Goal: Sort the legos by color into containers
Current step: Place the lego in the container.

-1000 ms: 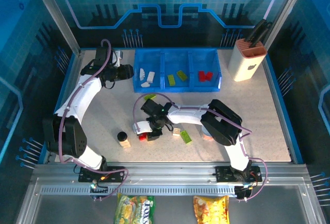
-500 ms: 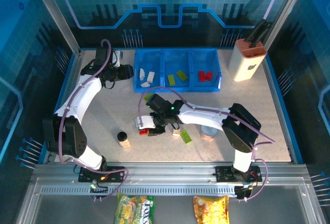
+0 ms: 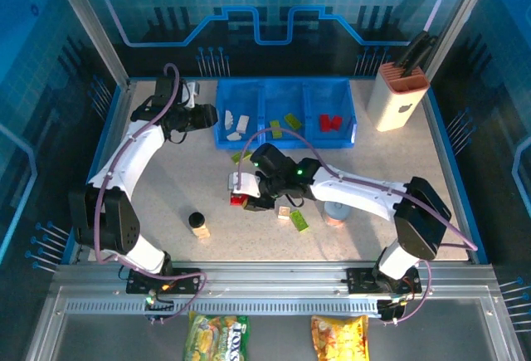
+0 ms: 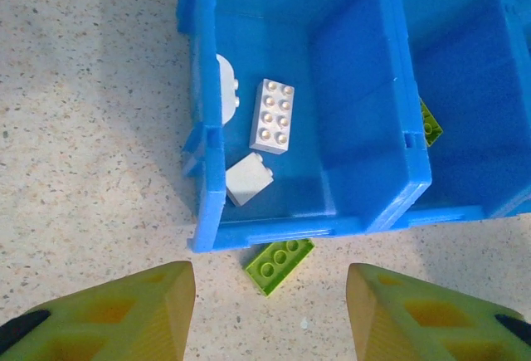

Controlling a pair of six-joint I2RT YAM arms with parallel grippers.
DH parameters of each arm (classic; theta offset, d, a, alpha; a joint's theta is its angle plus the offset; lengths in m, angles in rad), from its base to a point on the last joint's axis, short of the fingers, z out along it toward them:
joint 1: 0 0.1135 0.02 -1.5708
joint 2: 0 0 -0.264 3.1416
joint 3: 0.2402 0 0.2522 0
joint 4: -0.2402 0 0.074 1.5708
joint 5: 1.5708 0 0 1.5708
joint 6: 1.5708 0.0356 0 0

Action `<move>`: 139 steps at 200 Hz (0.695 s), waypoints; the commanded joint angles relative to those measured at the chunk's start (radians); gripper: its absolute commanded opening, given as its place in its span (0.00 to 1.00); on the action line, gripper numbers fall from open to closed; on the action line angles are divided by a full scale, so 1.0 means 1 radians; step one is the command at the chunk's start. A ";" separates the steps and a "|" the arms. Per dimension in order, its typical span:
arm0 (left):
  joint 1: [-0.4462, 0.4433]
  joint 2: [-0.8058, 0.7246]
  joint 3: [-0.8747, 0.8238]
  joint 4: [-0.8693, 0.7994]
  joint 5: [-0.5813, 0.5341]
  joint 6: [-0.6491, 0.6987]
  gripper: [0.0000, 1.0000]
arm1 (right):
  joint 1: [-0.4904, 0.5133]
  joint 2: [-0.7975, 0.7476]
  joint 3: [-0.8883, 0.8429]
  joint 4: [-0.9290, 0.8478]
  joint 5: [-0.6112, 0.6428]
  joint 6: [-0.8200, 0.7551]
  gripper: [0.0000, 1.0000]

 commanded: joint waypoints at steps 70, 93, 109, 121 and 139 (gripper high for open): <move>-0.100 0.025 0.099 -0.079 0.052 -0.105 0.52 | -0.123 -0.179 -0.068 -0.043 0.099 0.283 0.23; -0.130 0.009 0.063 -0.063 0.048 -0.133 0.52 | -0.188 -0.204 -0.071 -0.065 0.127 0.362 0.23; -0.158 -0.001 0.033 -0.052 0.034 -0.145 0.52 | -0.237 -0.216 -0.063 -0.083 0.152 0.412 0.21; -0.182 -0.006 0.017 -0.051 0.022 -0.151 0.52 | -0.280 -0.219 -0.049 -0.104 0.171 0.453 0.20; -0.217 -0.018 -0.017 -0.036 -0.001 -0.162 0.52 | -0.351 -0.213 -0.023 -0.139 0.188 0.526 0.19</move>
